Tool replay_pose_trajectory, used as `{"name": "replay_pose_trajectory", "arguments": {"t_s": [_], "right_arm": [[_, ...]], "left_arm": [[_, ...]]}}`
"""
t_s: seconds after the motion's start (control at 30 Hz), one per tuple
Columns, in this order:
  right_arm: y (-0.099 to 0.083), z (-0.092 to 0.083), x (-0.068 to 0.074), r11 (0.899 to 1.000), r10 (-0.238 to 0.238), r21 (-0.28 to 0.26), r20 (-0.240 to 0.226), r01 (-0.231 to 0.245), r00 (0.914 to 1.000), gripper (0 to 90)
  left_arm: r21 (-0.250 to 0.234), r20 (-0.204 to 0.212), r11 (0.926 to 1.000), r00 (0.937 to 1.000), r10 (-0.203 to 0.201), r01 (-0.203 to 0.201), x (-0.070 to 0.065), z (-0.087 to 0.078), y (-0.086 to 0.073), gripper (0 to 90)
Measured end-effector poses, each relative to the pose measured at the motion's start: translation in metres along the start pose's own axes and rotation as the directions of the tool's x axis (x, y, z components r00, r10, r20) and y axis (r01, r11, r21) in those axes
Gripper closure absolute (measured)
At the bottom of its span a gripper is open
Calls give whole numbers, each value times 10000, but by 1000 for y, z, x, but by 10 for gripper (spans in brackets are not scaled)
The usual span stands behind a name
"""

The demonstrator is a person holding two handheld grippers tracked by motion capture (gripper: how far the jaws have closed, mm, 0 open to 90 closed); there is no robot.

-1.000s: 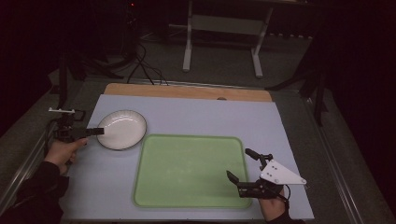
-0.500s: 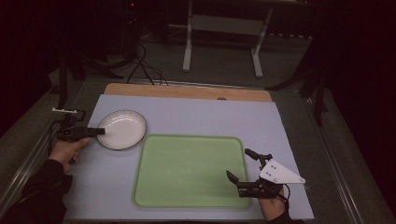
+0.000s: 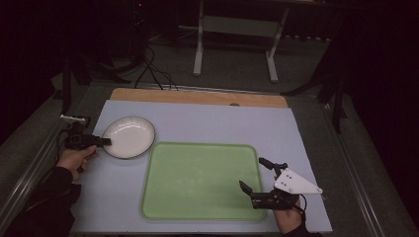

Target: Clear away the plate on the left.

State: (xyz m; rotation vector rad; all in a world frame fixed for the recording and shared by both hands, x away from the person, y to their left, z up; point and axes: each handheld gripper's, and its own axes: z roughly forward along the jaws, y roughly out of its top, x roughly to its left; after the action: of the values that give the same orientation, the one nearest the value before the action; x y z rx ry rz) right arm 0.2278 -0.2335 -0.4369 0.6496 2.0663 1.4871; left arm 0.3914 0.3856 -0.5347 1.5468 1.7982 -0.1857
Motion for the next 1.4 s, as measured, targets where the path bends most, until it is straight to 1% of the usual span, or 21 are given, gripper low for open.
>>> {"name": "replay_pose_trajectory", "arguments": {"t_s": [0.17, 0.2, 0.27, 0.4, 0.47, 0.5, 0.53, 0.57, 0.63, 0.67, 0.7, 0.83, 0.93, 1.07, 1.1, 1.17, 1.2, 1.23, 1.33, 1.37, 1.4], "right_arm": [[0, -1, -1, 9999, 139, -66, -24, -139, 9999, 102], [0, 0, -2, 9998, 178, -59, -42, -178, 9998, 102], [-1, 0, -2, 9999, 139, -56, -35, -139, 9999, 102], [-1, 0, -1, 9999, 163, -37, -44, -164, 9999, 102], [-1, 0, -1, 9999, 161, -44, -37, -161, 9999, 102], [-1, 0, -1, 9999, 161, -44, -37, -161, 9999, 102], [-1, 0, -2, 9999, 162, -47, -28, -163, 9999, 102], [-1, 0, -2, 9999, 162, -47, -28, -163, 9999, 102], [-1, 0, -2, 9998, 166, -58, -18, -166, 9999, 102], [-1, 0, -2, 9998, 166, -58, -18, -166, 9999, 102], [-1, 0, -2, 9998, 192, -50, -11, -192, 9998, 102], [-1, 0, -2, 9998, 205, -76, 24, -205, 9998, 102], [-1, 0, -2, 9997, 225, -75, 30, -225, 9997, 102], [-1, 1, -2, 9997, 219, -85, 26, -219, 9998, 102], [-1, 1, -2, 9997, 206, -103, 18, -206, 9998, 102], [-1, 1, -3, 9997, 218, -111, 23, -218, 9998, 102], [-1, 1, -3, 9997, 225, -119, 29, -225, 9997, 102], [-1, 1, -3, 9997, 225, -119, 29, -225, 9997, 102], [-1, 0, -3, 9996, 232, -131, 21, -232, 9997, 102], [-1, 0, -3, 9996, 231, -145, 27, -231, 9997, 102], [-1, 0, -3, 9996, 254, -154, 38, -254, 9997, 102]], "left_arm": [[43, 139, 10000, 9999, -73, 72, 2, 1, 0, 774], [44, 271, 9998, 9995, -190, 188, 3, 1, 0, 777], [122, 253, 9996, 9994, -255, 252, 3, 1, 1, 781], [201, 269, 9981, 9979, -589, 584, 3, 1, 3, 795], [116, 278, 9972, 9969, -740, 737, 3, 2, 3, 803], [116, 278, 9972, 9969, -740, 737, 3, 2, 3, 808], [31, 344, 9958, 9952, -920, 920, 3, 2, 3, 814], [31, 344, 9958, 9952, -920, 920, 3, 2, 3, 819], [-147, 440, 9923, 9916, -1218, 1226, 1, 2, 4, 831], [-147, 440, 9923, 9916, -1218, 1226, 1, 2, 4, 835], [-263, 509, 9901, 9894, -1363, 1377, 2, 2, 4, 839], [-424, 460, 9870, 9872, -1528, 1548, 1, 0, 4, 846], [-628, 338, 9856, 9873, -1550, 1569, -1, -5, 4, 845], [-682, 358, 9852, 9873, -1548, 1570, -1, -10, 4, 840], [-656, 394, 9866, 9883, -1471, 1495, -2, -13, 4, 841], [-760, 375, 9858, 9884, -1473, 1498, -2, -15, 4, 842], [-778, 479, 9854, 9878, -1480, 1514, -3, -19, 5, 841], [-778, 479, 9854, 9878, -1480, 1514, -3, -19, 5, 842], [-779, 533, 9873, 9895, -1347, 1386, -8, -23, 5, 842], [-738, 628, 9899, 9912, -1168, 1213, -13, -25, 5, 841], [-766, 606, 9903, 9920, -1110, 1155, -16, -27, 5, 841]]}}
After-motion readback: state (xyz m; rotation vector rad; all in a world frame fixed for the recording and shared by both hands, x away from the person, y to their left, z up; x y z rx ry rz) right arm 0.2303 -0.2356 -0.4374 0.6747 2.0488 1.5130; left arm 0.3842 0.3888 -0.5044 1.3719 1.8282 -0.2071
